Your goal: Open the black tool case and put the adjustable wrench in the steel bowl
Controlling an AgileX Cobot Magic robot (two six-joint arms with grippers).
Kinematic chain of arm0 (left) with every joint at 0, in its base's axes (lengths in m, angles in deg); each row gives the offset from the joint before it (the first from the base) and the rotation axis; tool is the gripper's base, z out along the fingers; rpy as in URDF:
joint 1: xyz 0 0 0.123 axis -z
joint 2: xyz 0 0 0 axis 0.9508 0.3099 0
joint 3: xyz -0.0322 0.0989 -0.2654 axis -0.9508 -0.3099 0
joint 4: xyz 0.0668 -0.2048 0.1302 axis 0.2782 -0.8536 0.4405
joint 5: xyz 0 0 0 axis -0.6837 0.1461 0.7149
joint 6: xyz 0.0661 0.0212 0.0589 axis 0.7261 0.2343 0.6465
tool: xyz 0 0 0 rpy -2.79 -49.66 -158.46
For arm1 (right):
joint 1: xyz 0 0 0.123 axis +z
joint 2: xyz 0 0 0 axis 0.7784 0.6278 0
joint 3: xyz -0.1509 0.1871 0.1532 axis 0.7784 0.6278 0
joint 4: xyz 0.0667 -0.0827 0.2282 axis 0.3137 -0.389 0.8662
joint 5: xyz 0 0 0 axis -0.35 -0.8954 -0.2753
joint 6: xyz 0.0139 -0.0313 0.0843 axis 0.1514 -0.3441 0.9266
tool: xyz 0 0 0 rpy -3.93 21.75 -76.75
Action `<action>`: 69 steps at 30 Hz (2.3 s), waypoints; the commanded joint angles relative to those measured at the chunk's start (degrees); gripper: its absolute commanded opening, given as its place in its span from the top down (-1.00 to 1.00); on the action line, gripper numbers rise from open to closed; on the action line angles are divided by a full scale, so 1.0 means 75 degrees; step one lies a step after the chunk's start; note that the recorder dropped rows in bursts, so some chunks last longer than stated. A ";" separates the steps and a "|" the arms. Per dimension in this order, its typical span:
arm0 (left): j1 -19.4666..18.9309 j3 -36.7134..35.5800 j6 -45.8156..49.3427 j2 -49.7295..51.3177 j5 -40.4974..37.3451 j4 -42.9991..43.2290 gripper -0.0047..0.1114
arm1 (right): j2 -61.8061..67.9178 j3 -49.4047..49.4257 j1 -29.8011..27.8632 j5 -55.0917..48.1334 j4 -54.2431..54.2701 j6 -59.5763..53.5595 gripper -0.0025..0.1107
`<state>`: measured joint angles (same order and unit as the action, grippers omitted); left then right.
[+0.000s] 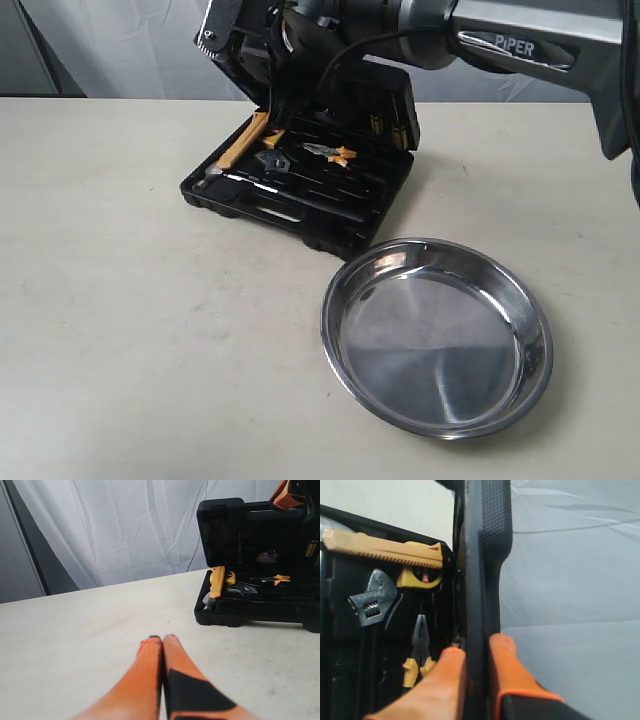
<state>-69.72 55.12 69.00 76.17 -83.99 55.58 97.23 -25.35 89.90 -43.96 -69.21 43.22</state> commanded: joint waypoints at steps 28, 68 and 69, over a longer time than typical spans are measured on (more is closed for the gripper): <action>0.0028 0.0016 -0.0011 0.0027 0.0048 -0.0016 0.91 | -0.0838 0.0008 -0.0618 -0.0256 0.0384 0.0096 0.97; 0.0028 0.0016 -0.0011 0.0027 0.0031 -0.0016 0.91 | 0.0140 0.0008 -0.0866 0.0483 0.4555 0.0221 0.93; 0.0028 0.0016 -0.0011 0.0027 0.0031 -0.0016 0.91 | 0.0265 0.0008 -0.0822 0.0502 0.5788 -0.0866 0.93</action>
<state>-69.72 55.12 69.00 76.17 -83.99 55.58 97.53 -25.42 83.34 -42.58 -43.23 52.06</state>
